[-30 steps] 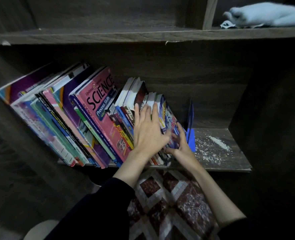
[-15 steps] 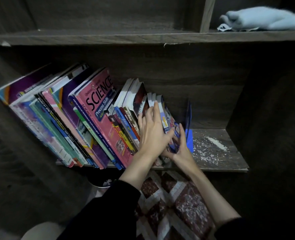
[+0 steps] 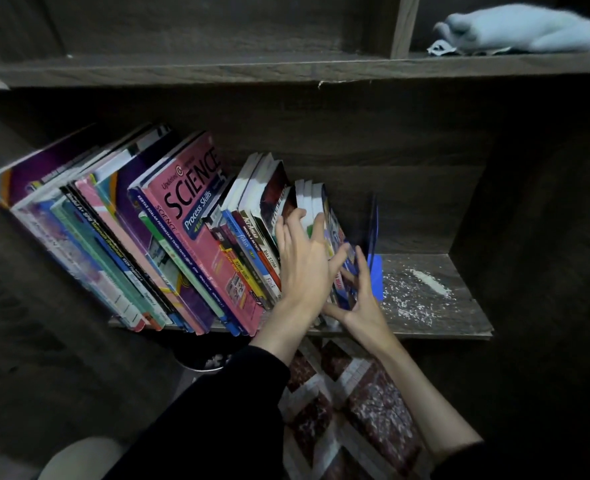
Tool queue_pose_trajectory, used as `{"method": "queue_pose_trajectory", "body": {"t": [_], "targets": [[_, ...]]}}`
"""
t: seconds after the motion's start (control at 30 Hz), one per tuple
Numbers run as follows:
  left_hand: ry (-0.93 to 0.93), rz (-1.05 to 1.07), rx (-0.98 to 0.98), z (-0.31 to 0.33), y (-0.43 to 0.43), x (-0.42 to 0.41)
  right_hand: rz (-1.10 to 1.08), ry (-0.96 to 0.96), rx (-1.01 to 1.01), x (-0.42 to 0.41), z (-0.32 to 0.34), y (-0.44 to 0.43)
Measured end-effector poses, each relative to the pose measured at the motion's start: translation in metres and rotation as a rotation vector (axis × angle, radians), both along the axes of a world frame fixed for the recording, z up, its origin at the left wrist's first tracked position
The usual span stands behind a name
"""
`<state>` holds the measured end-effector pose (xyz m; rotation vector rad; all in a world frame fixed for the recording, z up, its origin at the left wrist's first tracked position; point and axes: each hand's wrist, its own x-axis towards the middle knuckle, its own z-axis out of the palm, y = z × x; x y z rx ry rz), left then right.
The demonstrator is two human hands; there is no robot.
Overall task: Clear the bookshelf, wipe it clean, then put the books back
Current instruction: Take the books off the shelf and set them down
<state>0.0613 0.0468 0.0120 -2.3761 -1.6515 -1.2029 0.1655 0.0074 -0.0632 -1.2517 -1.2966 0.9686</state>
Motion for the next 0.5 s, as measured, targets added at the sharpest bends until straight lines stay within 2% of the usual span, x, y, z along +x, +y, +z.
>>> {"method": "queue_pose_trajectory", "body": {"t": [0.2, 0.3, 0.5], "targets": [[-0.304, 0.026, 0.076, -0.015, -0.013, 0.017, -0.058, 0.018, 0.087, -0.009, -0.007, -0.016], [-0.479, -0.027, 0.036, -0.013, -0.018, 0.029, -0.1, -0.009, 0.111, -0.01, -0.009, -0.019], [-0.641, -0.036, -0.041, -0.008, -0.031, 0.045, -0.118, -0.026, 0.114, -0.002, -0.011, -0.021]]}}
